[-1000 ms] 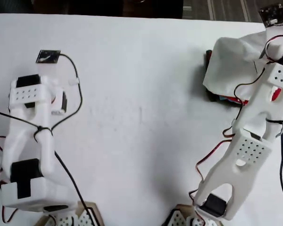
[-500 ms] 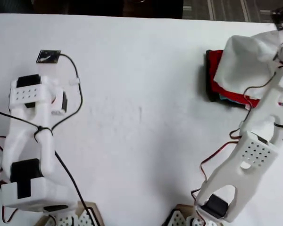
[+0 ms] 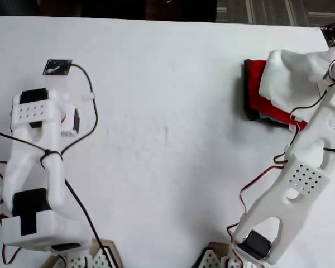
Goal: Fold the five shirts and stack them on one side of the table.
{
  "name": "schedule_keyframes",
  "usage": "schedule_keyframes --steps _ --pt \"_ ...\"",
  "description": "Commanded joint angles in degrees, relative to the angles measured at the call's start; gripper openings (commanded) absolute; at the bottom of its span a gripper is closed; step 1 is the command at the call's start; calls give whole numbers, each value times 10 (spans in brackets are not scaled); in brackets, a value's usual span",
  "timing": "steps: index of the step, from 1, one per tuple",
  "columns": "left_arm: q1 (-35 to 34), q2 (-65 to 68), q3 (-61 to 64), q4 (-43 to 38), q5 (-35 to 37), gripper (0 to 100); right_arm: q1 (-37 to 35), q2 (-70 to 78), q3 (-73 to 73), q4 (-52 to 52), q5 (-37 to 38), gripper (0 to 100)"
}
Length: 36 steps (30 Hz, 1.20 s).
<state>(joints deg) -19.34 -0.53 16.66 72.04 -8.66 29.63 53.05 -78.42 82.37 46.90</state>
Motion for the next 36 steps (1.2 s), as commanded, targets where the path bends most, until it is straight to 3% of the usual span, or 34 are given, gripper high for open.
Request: schedule_keyframes --steps 1,6,9,31,34,36 --pt "-2 -2 -19 -7 4 58 -1 -51 -40 -7 -43 194" --pt "-2 -2 -19 -7 4 58 -14 -90 -63 -11 -171 191" --pt "-2 -2 -19 -7 3 58 -26 -99 -68 -12 -207 191" --pt "-3 -2 -18 -3 0 58 24 36 -70 -89 -214 196" --pt "-3 -4 -2 -7 -1 58 23 10 -70 -89 -224 245" --pt "-3 -2 11 -16 -1 58 23 -13 -70 -89 -272 304"
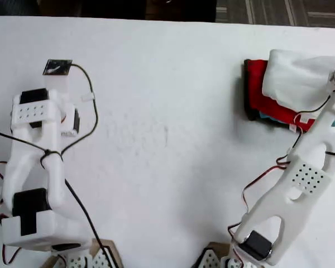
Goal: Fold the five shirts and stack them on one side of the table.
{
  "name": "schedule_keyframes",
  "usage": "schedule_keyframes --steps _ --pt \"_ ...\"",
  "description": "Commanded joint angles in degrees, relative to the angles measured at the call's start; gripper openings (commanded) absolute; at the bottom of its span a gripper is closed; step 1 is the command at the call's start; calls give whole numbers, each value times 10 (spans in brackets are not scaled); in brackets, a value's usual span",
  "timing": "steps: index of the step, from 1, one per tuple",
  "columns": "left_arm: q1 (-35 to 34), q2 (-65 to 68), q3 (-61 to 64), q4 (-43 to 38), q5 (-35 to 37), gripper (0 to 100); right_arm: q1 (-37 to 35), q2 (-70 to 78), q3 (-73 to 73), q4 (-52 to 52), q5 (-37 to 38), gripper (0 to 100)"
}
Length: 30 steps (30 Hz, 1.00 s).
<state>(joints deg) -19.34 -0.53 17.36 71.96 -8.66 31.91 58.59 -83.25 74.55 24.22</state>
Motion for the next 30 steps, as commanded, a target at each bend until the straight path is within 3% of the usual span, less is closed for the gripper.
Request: schedule_keyframes --steps 1,13,15,18,21,30 --pt "-3 -3 14 -23 -1 58 0 -81 -22 -11 -64 328" --pt "-4 -5 33 -42 -1 58 -40 -171 -19 -36 -94 305" --pt "-6 -5 33 -42 -1 58 -40 -167 -18 -33 -93 228" --pt "-6 -5 33 -41 -1 58 -38 -154 -17 -33 -85 6" --pt "-6 -5 33 -41 -1 58 -28 -113 -17 -45 -52 69" --pt "-5 -5 32 -41 -1 58 22 48 -22 -129 -48 44"
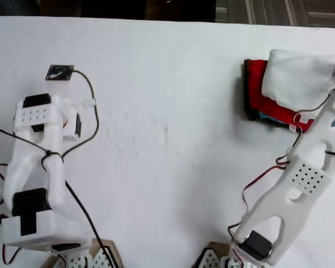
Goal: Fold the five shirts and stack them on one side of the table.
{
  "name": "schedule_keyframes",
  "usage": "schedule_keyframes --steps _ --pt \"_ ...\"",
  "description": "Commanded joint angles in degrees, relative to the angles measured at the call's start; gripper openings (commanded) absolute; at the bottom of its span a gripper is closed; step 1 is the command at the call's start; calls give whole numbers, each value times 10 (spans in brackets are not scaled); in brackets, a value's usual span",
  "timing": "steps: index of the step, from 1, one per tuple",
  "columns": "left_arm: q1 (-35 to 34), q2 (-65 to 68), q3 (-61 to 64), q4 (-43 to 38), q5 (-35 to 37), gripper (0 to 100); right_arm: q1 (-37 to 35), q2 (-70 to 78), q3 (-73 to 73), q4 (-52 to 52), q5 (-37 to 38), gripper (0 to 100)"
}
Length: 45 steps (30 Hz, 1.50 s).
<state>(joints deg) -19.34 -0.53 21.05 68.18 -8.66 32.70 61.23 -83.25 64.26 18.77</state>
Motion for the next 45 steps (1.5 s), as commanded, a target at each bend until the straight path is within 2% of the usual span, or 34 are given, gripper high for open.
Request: schedule_keyframes --steps 1,8,12,15,19,26,33,38,41,45 --pt "-4 -5 -5 -4 -1 58 15 32 -22 -27 6 49" --pt "-3 -36 -5 18 -1 58 -12 -3 -111 33 3 102" --pt "-6 -115 1 57 -4 57 -41 -86 -119 95 2 148" --pt "-6 -183 11 79 -44 57 -75 -141 -104 160 2 155" --pt "-6 -267 53 71 -61 57 -129 -160 -101 250 7 155" --pt "-6 -349 136 33 -61 57 -177 -141 -99 369 7 155" --pt "-6 -375 156 28 -61 57 -167 -57 -25 371 12 155" --pt "-6 -375 153 28 -61 57 -164 -22 6 371 69 155" --pt "-6 -375 153 28 -61 57 -141 -18 10 371 78 155" --pt "-6 -375 153 27 -61 57 -109 -22 11 371 129 155"
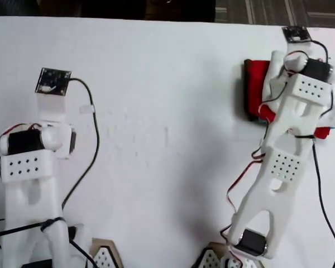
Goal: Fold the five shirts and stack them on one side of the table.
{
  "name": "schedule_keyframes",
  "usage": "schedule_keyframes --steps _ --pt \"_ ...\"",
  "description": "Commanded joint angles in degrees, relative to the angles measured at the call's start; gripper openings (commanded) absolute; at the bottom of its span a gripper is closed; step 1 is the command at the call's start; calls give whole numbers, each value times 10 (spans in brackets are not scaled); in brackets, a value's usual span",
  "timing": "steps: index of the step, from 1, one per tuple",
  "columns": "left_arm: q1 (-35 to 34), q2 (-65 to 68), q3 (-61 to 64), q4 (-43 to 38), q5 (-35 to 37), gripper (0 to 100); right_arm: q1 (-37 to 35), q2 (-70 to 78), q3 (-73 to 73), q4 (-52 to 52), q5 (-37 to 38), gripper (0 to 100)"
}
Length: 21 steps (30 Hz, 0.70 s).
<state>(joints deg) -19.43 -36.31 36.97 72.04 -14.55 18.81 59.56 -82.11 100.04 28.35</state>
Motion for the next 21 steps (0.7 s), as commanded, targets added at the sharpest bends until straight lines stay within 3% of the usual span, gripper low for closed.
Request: schedule_keyframes --steps 1,12,21 --pt "-5 -17 -7 -16 -2 57 34 -10 0 14 47 155" --pt "-4 -16 -6 -33 0 57 0 -145 0 14 60 155" --pt "-4 -18 -19 23 -3 57 7 -283 23 15 -74 155"
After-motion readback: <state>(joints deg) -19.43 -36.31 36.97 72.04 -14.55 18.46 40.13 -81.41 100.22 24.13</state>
